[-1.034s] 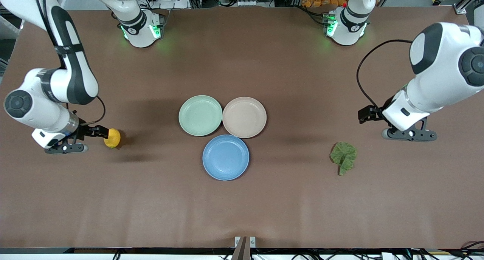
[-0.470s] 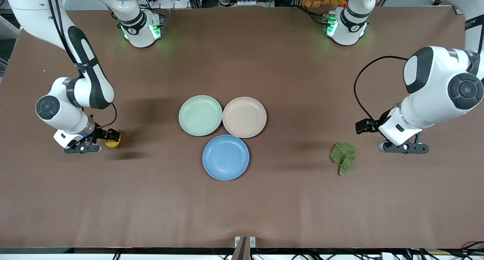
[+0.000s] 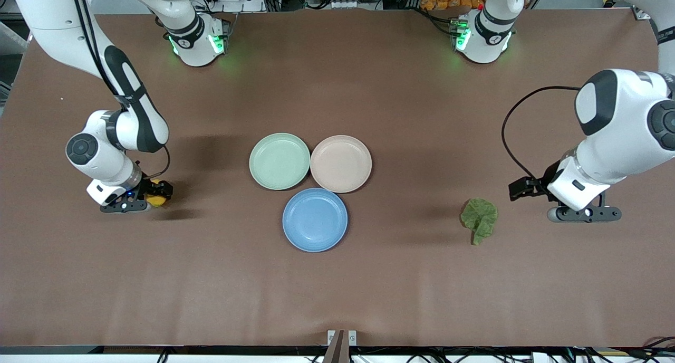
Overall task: Place lemon and lettuce in plates
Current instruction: 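Lift the lemon toward the blue plate while the left gripper grasps lettuce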
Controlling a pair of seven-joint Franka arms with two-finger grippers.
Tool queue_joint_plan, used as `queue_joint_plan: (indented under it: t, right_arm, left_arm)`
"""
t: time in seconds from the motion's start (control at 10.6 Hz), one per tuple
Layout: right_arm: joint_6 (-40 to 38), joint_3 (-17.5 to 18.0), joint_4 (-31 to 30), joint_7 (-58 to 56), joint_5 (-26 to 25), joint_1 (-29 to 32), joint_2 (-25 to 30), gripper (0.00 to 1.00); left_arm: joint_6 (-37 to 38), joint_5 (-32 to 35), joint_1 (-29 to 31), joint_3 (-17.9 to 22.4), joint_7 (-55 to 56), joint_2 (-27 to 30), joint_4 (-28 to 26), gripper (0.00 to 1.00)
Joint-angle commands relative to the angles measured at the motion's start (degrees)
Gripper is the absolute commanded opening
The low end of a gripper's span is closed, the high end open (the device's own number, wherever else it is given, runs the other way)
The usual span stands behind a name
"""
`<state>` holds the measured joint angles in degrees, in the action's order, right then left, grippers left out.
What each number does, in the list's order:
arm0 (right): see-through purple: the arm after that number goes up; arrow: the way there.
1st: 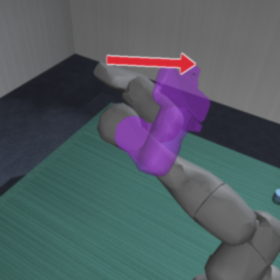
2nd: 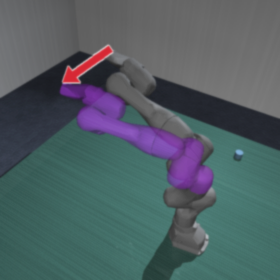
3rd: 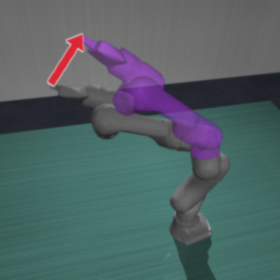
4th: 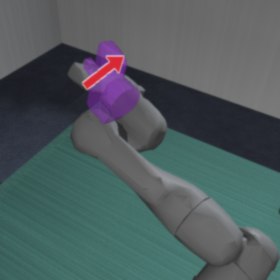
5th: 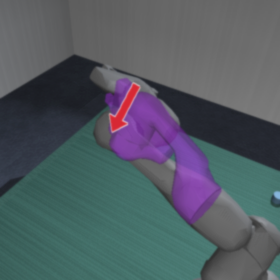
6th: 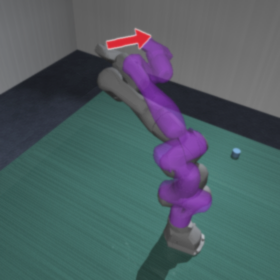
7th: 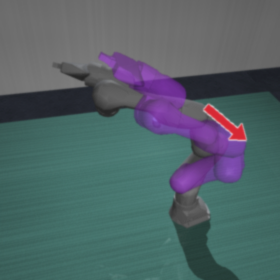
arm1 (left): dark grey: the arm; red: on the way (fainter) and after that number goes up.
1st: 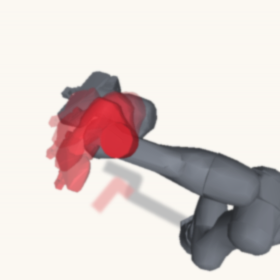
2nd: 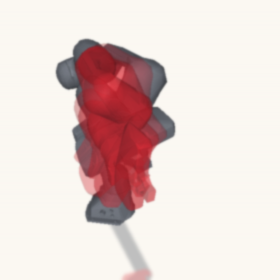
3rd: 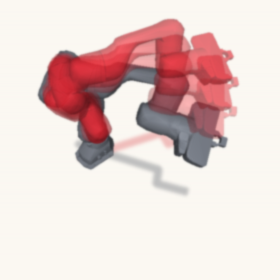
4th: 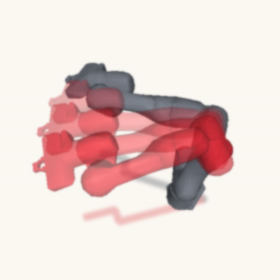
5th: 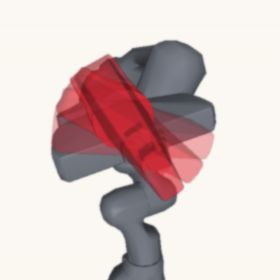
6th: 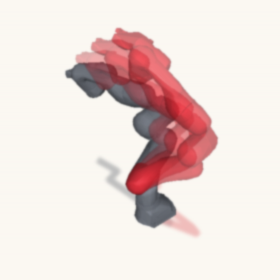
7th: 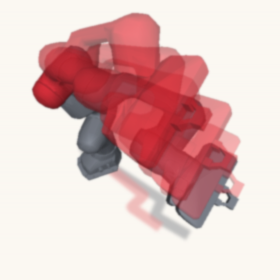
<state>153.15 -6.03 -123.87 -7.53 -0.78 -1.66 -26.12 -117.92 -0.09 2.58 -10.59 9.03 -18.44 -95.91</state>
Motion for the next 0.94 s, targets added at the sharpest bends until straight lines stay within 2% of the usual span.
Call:
queue_joint_plan:
  t: [0.0,0.09,0.19,0.38,0.56,0.85]
  right_arm:
    - [-0.2,2.7,-0.1,4.2,0.7,1.2,0.5,0.14]
    - [-0.5,3.9,0.4,6.5,0.6,1.2,0.5,0.05]
    - [-0.7,4.4,1.1,7.2,0.6,1.1,0.6,0.01]
    - [-9.4,5.4,6.2,9.0,0.6,1.1,1.1,0.0]
    - [-19.2,8.5,14.1,14.0,0.4,1.1,1.0,0.0]
    - [-20.7,14.4,17.9,21.3,0.6,0.8,0.3,0.0]
  left_arm:
    - [-2.9,0.2,-3.3,-0.1,3.7,-5.2,1.9,1.0]
    - [-2.9,1.2,-3.3,0.0,3.2,-6.3,1.9,1.0]
    - [-2.9,4.2,-3.3,0.0,2.9,-8.0,2.4,1.0]
    - [-2.9,9.2,-3.5,0.0,2.8,-11.8,4.0,1.0]
    - [-2.9,10.2,-2.9,0.1,1.5,-14.3,4.4,1.0]
    - [-2.9,9.6,-2.9,0.1,1.6,-17.3,6.9,1.0]
